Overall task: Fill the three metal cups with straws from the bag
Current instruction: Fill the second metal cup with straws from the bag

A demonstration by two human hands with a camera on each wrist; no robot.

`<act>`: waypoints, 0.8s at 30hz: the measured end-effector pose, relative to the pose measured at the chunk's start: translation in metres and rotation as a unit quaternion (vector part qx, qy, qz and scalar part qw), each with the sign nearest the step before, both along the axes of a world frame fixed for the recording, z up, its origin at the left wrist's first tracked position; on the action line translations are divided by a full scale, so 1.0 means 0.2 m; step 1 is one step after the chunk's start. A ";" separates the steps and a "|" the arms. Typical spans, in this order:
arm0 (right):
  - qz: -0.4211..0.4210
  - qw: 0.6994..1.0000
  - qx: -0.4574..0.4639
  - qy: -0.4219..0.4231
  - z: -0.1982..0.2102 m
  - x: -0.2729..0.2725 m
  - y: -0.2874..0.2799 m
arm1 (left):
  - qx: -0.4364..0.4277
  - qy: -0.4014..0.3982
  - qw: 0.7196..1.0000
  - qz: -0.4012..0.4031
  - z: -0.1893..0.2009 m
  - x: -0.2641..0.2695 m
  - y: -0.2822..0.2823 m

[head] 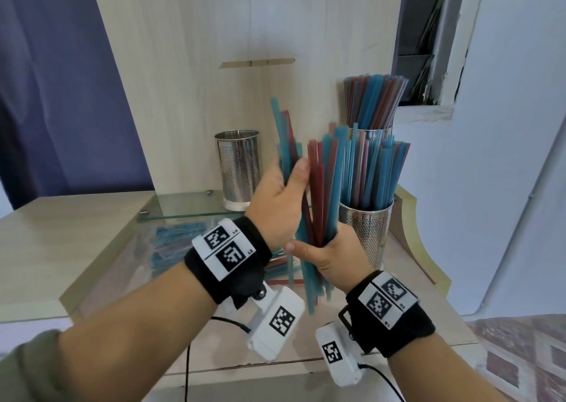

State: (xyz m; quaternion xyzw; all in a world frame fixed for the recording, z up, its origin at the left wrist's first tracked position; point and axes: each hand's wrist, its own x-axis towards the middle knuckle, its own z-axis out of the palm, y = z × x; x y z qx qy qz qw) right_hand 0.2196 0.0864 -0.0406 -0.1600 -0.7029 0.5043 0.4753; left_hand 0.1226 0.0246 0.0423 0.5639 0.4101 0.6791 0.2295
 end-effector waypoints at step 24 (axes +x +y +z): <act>0.000 0.992 -0.038 -0.122 -0.04 0.11 0.08 | 0.147 0.454 0.867 0.146 0.14 -0.04 0.15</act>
